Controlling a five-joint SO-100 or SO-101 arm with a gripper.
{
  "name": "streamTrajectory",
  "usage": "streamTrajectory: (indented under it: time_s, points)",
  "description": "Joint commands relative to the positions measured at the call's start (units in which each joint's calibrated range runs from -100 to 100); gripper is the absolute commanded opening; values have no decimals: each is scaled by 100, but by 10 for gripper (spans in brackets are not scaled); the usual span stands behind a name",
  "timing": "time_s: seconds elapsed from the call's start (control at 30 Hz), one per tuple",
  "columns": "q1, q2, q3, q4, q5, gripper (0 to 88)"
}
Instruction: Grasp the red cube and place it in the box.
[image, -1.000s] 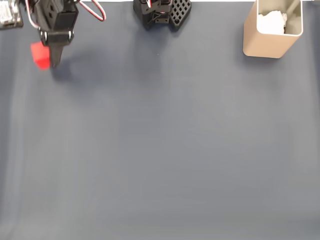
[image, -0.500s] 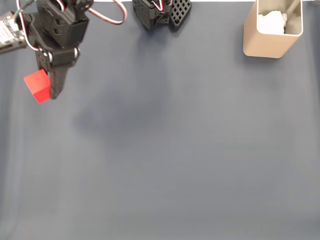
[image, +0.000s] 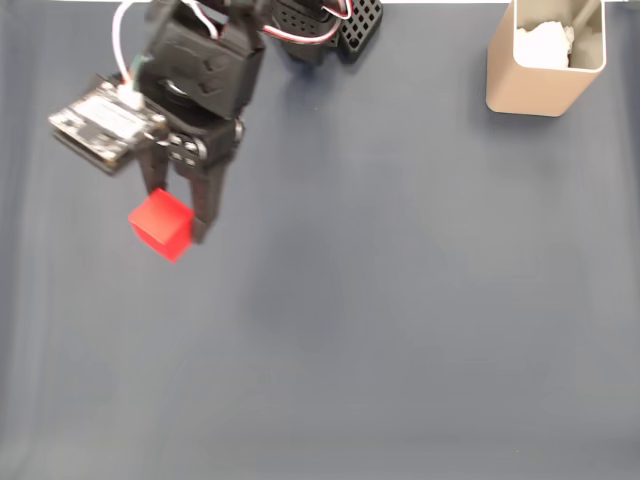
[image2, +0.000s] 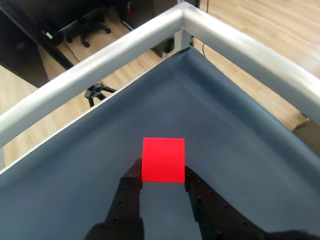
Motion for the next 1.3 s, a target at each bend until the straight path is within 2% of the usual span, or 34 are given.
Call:
streamTrajectory:
  time_s: [0.0,0.37,1.27]
  points:
    - [-440,-327,-372,16,54,2]
    - [-1519,-681,-390,320,171,2]
    - [-3870,-1227,-800,1986,269,2]
